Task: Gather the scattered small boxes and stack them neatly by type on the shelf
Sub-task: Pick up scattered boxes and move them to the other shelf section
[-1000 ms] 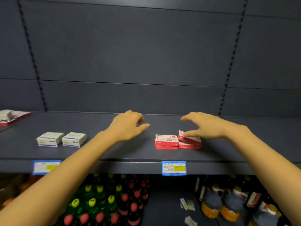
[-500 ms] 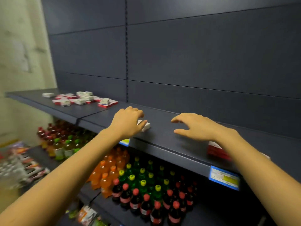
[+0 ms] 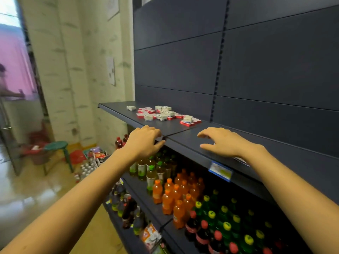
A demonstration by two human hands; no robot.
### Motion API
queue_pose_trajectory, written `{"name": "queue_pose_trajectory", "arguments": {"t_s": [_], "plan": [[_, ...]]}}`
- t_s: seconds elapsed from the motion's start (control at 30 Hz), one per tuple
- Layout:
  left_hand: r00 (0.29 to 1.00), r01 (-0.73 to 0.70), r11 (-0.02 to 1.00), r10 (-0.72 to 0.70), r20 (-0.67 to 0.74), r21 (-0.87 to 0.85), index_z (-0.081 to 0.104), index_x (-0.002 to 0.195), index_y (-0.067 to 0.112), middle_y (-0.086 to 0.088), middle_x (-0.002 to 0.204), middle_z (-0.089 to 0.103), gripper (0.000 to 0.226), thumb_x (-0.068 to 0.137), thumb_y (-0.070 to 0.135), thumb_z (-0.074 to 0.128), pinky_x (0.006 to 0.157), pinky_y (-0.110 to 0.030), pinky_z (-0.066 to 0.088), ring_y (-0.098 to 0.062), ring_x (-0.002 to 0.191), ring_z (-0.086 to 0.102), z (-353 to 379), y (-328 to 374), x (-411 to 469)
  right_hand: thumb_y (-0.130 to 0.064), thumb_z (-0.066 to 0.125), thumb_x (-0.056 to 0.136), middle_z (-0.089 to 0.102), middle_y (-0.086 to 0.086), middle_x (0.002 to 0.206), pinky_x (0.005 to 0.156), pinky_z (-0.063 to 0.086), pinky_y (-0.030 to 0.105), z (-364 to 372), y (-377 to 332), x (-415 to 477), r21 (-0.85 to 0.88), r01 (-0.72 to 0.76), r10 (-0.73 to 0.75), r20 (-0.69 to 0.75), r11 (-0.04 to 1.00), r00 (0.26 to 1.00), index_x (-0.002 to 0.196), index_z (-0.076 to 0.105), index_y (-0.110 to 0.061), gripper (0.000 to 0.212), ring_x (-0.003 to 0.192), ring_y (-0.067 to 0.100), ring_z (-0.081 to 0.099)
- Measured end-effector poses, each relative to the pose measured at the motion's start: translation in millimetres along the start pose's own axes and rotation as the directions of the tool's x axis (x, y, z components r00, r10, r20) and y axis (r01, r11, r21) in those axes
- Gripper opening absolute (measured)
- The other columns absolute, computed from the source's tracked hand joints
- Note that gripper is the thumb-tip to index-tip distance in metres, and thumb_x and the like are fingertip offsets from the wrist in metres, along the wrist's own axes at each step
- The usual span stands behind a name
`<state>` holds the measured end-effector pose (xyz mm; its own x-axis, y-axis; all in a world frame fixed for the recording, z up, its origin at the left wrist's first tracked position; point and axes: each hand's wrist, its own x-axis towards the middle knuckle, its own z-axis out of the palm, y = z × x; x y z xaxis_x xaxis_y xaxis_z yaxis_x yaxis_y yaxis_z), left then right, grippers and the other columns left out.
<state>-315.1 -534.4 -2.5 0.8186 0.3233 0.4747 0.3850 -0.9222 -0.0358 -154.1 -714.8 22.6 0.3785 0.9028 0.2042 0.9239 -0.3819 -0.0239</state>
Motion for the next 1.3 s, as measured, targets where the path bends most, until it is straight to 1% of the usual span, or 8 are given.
{"name": "queue_pose_trajectory", "arguments": {"t_s": [0.2,0.53,0.7,0.9,1.03,1.17,1.23,1.3], "plan": [[0.999,-0.034,0.999,0.034,0.019,0.023,0.057,0.110,0.014,-0.006,0.113,0.062,0.036,0.092,0.042,0.043,0.076,-0.029,0.038,-0.021,0.104,0.054,12.5,-91.1,23.6,-0.040,0.049,0.091,0.046,-0.003,0.140,0.099,0.044,0.038,20.1,-44.2,94.1,0.025,-0.012,0.012,0.013,1.000,1.000,0.134,0.043,-0.025,0.045,0.125,0.017,0.046],[0.997,-0.066,0.996,0.068,0.043,-0.054,0.057,0.109,0.014,-0.006,0.113,0.062,0.035,0.092,0.042,0.045,0.082,-0.034,0.046,-0.021,0.104,0.055,50.8,-206.6,65.5,-0.035,0.050,0.092,0.049,0.004,0.137,0.097,0.044,0.035,51.1,-92.5,219.3,0.015,-0.071,0.070,0.063,0.997,0.996,0.134,0.045,-0.020,0.045,0.121,0.020,0.048],[0.996,-0.077,0.989,0.081,0.022,-0.127,0.057,0.112,0.015,-0.005,0.114,0.062,0.036,0.091,0.042,0.045,0.084,-0.033,0.045,-0.020,0.106,0.054,82.6,-235.4,96.7,-0.033,0.049,0.093,0.052,0.005,0.134,0.094,0.042,0.032,67.3,-85.5,266.7,-0.005,-0.129,0.129,0.078,0.992,0.989,0.133,0.046,-0.017,0.043,0.118,0.020,0.050],[0.993,-0.102,0.978,0.111,0.045,-0.180,0.054,0.118,0.017,-0.004,0.122,0.059,0.037,0.092,0.041,0.044,0.090,-0.033,0.043,-0.019,0.112,0.051,121.0,-264.7,151.4,-0.033,0.052,0.090,0.052,0.007,0.132,0.097,0.043,0.040,81.5,-56.4,333.5,-0.052,-0.262,0.263,0.016,0.964,0.965,0.129,0.049,-0.015,0.042,0.117,0.027,0.051],[0.986,-0.116,0.973,0.137,0.094,-0.202,0.052,0.122,0.019,-0.004,0.128,0.056,0.037,0.093,0.040,0.044,0.097,-0.038,0.043,-0.020,0.118,0.048,135.9,-281.0,197.3,-0.039,0.054,0.088,0.050,0.009,0.131,0.091,0.043,0.040,88.7,-35.6,372.0,-0.079,-0.349,0.352,0.020,0.934,0.936,0.125,0.050,-0.012,0.046,0.115,0.029,0.051],[0.980,-0.129,0.954,0.165,0.113,-0.272,0.051,0.124,0.021,-0.002,0.132,0.053,0.035,0.091,0.032,0.049,0.101,-0.039,0.042,-0.020,0.121,0.047,151.4,-290.2,236.0,-0.043,0.055,0.087,0.050,0.008,0.129,0.084,0.043,0.037,96.7,-17.5,398.7,-0.132,-0.379,0.385,0.025,0.916,0.923,0.124,0.049,-0.013,0.048,0.113,0.027,0.051],[0.978,-0.129,0.925,0.178,0.108,-0.358,0.052,0.124,0.020,-0.002,0.132,0.054,0.035,0.089,0.025,0.053,0.099,-0.037,0.042,-0.019,0.121,0.047,159.1,-292.1,250.6,-0.048,0.054,0.085,0.053,0.007,0.126,0.078,0.041,0.035,103.6,-12.0,406.7,-0.159,-0.383,0.393,0.039,0.910,0.919,0.120,0.051,-0.015,0.048,0.108,0.025,0.053],[0.969,-0.145,0.900,0.214,0.126,-0.412,0.052,0.124,0.018,-0.002,0.132,0.054,0.038,0.086,0.021,0.055,0.098,-0.035,0.041,-0.017,0.119,0.048,166.4,-292.4,262.1,-0.052,0.052,0.085,0.056,0.007,0.121,0.073,0.041,0.032,111.5,-8.6,411.9,-0.197,-0.383,0.404,0.081,0.903,0.911,0.109,0.053,-0.015,0.044,0.097,0.021,0.052]]}}
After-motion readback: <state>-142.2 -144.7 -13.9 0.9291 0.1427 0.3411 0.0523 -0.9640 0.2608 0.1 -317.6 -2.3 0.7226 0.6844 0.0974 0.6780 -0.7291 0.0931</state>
